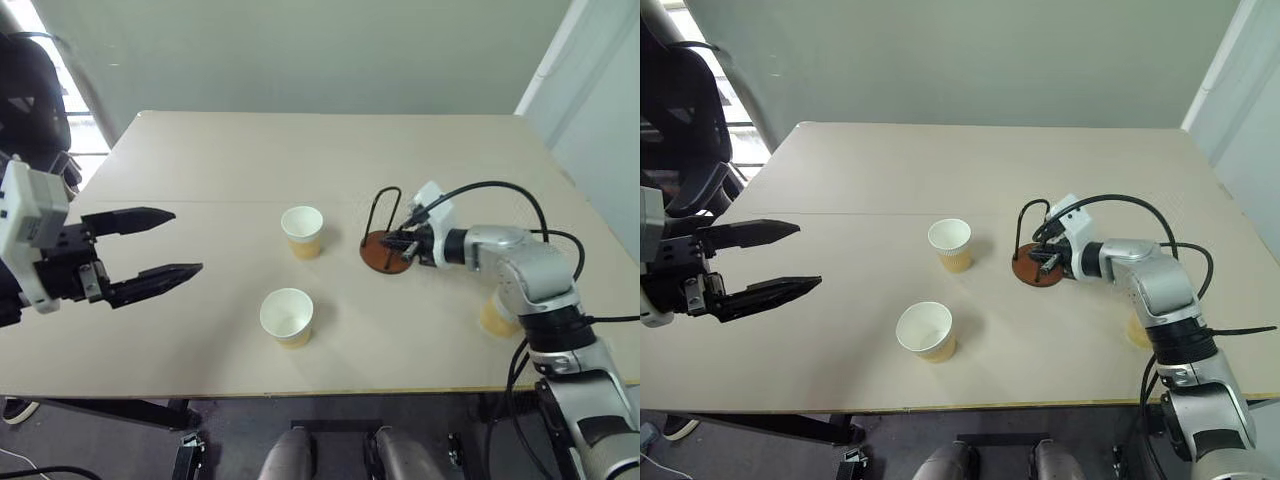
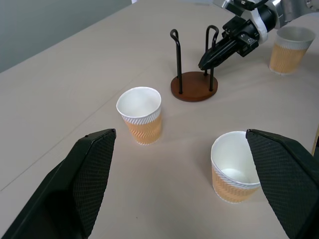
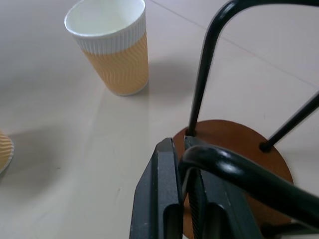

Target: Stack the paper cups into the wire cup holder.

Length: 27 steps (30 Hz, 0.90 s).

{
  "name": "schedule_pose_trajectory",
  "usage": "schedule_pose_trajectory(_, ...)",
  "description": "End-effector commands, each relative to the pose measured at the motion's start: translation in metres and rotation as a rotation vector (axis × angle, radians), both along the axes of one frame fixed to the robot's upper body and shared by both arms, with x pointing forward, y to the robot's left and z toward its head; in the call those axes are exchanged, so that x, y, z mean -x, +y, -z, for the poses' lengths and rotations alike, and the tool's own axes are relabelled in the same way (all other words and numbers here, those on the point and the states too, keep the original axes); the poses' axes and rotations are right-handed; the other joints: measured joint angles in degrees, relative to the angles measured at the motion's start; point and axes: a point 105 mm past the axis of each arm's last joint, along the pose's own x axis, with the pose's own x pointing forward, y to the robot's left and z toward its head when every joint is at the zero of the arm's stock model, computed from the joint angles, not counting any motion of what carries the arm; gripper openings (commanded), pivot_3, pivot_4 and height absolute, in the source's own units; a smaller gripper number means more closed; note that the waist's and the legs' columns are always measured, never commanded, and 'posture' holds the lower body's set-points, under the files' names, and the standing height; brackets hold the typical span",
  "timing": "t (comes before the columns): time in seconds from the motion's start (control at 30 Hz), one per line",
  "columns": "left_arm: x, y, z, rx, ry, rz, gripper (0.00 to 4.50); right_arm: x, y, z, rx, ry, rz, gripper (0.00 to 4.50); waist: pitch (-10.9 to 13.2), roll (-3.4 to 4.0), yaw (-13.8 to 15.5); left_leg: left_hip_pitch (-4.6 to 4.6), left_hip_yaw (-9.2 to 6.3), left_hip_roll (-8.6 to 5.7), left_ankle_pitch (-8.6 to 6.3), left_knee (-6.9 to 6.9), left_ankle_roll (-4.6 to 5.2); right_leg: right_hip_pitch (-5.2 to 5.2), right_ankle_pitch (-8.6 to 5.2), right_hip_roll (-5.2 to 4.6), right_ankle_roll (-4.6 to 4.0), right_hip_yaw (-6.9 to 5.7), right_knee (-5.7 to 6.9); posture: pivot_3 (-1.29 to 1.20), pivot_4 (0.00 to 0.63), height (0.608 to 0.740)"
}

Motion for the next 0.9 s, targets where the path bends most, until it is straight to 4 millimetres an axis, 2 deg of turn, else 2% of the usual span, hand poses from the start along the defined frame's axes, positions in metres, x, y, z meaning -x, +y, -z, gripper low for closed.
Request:
schedule_pose_trajectory(0.03, 0.001, -0.002, -0.011, -0.006, -0.050, 0.010, 4.50, 0.035, 0.012, -0.008, -0.003, -0.032, -0.244, 0.04, 0.00, -0.01, 0.21, -0.03, 0.00, 0.00, 0.00, 0.00, 0.00, 0.00, 0.00, 0.00, 0.00, 0.00, 0.00, 0.00, 0.150, 0.740)
schedule_pose_trajectory(0.07, 0.001, -0.002, -0.012, -0.007, -0.050, 0.012, 4.50, 0.044, 0.013, -0.007, -0.001, -0.033, -0.297, 0.04, -0.01, -0.02, 0.28, -0.06, 0.00, 0.00, -0.01, 0.00, 0.00, -0.01, 0.00, 0.00, 0.00, 0.00, -0.03, 0.00, 0.150, 0.740)
schedule_pose_trajectory(0.23, 0.000, -0.002, -0.012, -0.012, -0.040, 0.022, 4.50, 0.115, 0.011, -0.008, -0.026, 0.040, -0.688, 0.04, -0.02, -0.08, 0.17, -0.16, 0.02, 0.00, -0.09, 0.01, -0.07, -0.05, -0.03, 0.03, 0.06, -0.01, -0.09, 0.00, 0.150, 0.740)
schedule_pose_trajectory(0.33, -0.002, -0.003, -0.011, -0.014, -0.033, 0.031, 4.50, 0.131, 0.012, -0.006, -0.003, 0.037, -0.793, 0.04, -0.02, -0.15, 0.05, -0.15, 0.02, 0.05, -0.08, 0.03, -0.11, -0.03, -0.08, 0.12, 0.02, 0.01, -0.08, 0.00, 0.150, 0.740)
schedule_pose_trajectory(0.4, -0.003, -0.004, -0.012, -0.016, -0.029, 0.039, 4.50, 0.135, 0.013, 0.001, 0.041, 0.028, -0.840, 0.04, -0.03, -0.16, -0.20, -0.11, 0.03, 0.09, -0.01, 0.06, -0.12, -0.02, -0.15, 0.17, -0.14, 0.08, -0.08, 0.00, 0.150, 0.740)
schedule_pose_trajectory(0.6, -0.005, -0.006, -0.013, -0.022, -0.024, 0.056, 4.50, 0.125, 0.016, 0.025, 0.135, -0.030, -0.860, 0.04, -0.02, -0.23, -0.22, 0.14, 0.02, 0.16, 0.16, 0.08, 0.01, 0.19, -0.26, 0.25, -0.50, 0.13, -0.03, 0.00, 0.150, 0.740)
schedule_pose_trajectory(0.8, -0.004, -0.006, -0.013, -0.025, -0.022, 0.051, 4.50, 0.114, 0.016, 0.038, 0.178, -0.039, -0.860, 0.04, -0.06, -0.28, -0.22, 0.14, 0.03, 0.16, 0.18, 0.10, 0.02, 0.20, -0.20, 0.26, -0.51, 0.17, -0.03, 0.00, 0.150, 0.740)
schedule_pose_trajectory(0.9, -0.003, -0.005, -0.013, -0.025, -0.022, 0.049, 4.50, 0.115, 0.014, 0.039, 0.188, -0.034, -0.883, 0.04, -0.09, -0.33, -0.21, 0.14, 0.02, 0.16, 0.17, 0.10, 0.01, 0.20, -0.19, 0.26, -0.51, 0.17, -0.03, 0.00, 0.150, 0.740)
